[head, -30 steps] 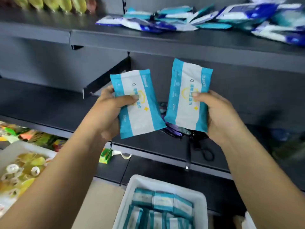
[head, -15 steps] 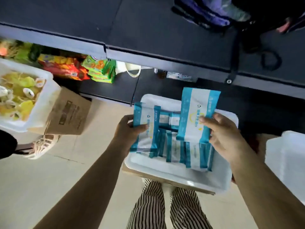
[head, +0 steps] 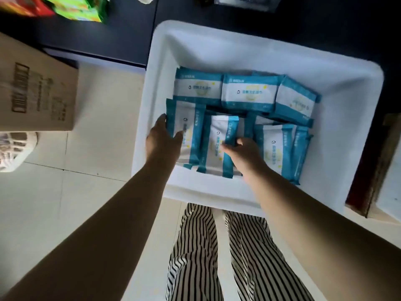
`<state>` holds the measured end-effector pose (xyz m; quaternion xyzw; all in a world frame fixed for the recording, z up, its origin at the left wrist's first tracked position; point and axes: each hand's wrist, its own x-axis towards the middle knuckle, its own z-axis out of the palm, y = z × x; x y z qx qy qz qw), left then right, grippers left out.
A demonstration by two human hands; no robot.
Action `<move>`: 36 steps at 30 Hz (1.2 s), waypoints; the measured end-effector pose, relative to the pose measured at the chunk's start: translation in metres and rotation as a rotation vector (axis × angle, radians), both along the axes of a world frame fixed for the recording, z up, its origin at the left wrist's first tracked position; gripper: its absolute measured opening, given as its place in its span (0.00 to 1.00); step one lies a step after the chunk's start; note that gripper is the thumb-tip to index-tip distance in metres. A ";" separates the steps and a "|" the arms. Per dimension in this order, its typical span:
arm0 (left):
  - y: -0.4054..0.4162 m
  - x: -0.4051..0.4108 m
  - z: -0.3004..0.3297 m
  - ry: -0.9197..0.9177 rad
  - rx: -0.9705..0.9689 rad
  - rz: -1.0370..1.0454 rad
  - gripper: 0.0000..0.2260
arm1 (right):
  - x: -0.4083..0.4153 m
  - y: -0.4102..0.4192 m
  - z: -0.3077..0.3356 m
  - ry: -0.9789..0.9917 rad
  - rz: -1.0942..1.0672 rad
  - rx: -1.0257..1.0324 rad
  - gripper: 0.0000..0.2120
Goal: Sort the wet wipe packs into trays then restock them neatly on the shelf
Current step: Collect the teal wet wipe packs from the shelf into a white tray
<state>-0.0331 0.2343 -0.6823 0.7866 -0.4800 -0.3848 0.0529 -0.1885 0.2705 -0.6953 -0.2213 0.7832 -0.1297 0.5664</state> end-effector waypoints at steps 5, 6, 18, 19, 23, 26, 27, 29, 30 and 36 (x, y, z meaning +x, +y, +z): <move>0.012 0.007 0.015 -0.001 0.005 -0.011 0.25 | -0.002 0.002 0.019 0.131 0.160 -0.024 0.09; 0.012 0.006 0.028 0.028 -0.012 -0.029 0.24 | -0.006 0.000 0.034 0.162 0.181 -0.032 0.13; -0.067 -0.011 0.287 0.045 -0.553 -0.643 0.16 | -0.039 -0.069 0.333 0.506 0.515 -0.592 0.16; -0.073 -0.013 0.316 0.030 -0.633 -0.679 0.16 | -0.040 -0.071 0.364 0.560 0.544 -0.644 0.17; -0.084 -0.018 0.428 -0.025 -0.915 -0.828 0.18 | -0.042 -0.069 0.471 0.752 0.602 -0.810 0.21; -0.089 -0.019 0.498 -0.046 -1.079 -0.958 0.18 | -0.049 -0.063 0.543 0.906 0.537 -0.944 0.20; -0.090 -0.021 0.518 -0.044 -1.086 -0.984 0.19 | -0.053 -0.060 0.566 0.936 0.503 -0.989 0.20; -0.090 -0.028 0.554 -0.041 -1.113 -1.003 0.25 | -0.060 -0.055 0.607 0.969 0.432 -1.064 0.20; -0.090 -0.031 0.568 -0.039 -1.123 -0.992 0.26 | -0.065 -0.052 0.624 0.998 0.409 -1.100 0.20; -0.107 -0.051 0.631 0.034 -1.282 -0.898 0.14 | -0.097 -0.045 0.691 1.165 0.356 -1.104 0.18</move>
